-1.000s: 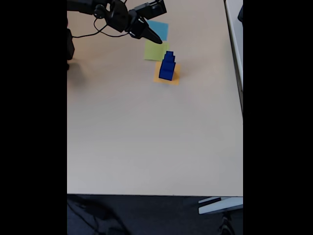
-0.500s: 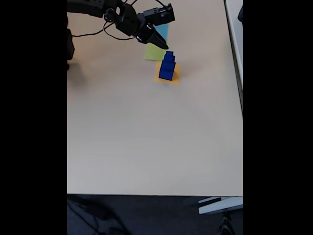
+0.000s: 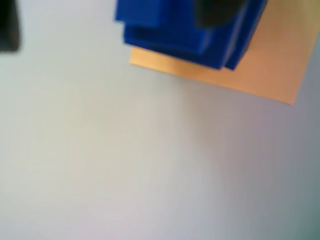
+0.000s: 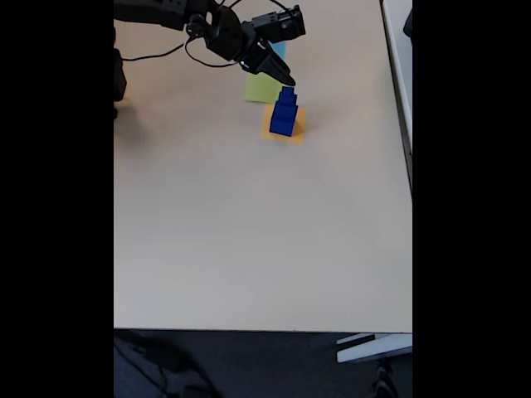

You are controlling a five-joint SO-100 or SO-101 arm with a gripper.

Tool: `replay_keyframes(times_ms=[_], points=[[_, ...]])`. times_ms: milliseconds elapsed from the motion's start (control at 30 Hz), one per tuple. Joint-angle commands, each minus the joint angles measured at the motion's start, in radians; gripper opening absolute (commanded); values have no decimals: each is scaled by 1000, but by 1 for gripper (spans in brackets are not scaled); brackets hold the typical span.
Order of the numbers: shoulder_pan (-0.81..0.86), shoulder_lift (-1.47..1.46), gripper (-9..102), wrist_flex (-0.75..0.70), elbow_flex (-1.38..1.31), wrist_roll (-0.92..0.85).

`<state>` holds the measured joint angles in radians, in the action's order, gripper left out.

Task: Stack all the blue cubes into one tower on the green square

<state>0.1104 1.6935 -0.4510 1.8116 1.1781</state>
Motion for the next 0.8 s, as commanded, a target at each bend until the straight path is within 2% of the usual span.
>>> replay_keyframes(times_ms=[0,767], points=[[-2,6,18,-15,-67,15],[6,-43,18,-21,-74,55]])
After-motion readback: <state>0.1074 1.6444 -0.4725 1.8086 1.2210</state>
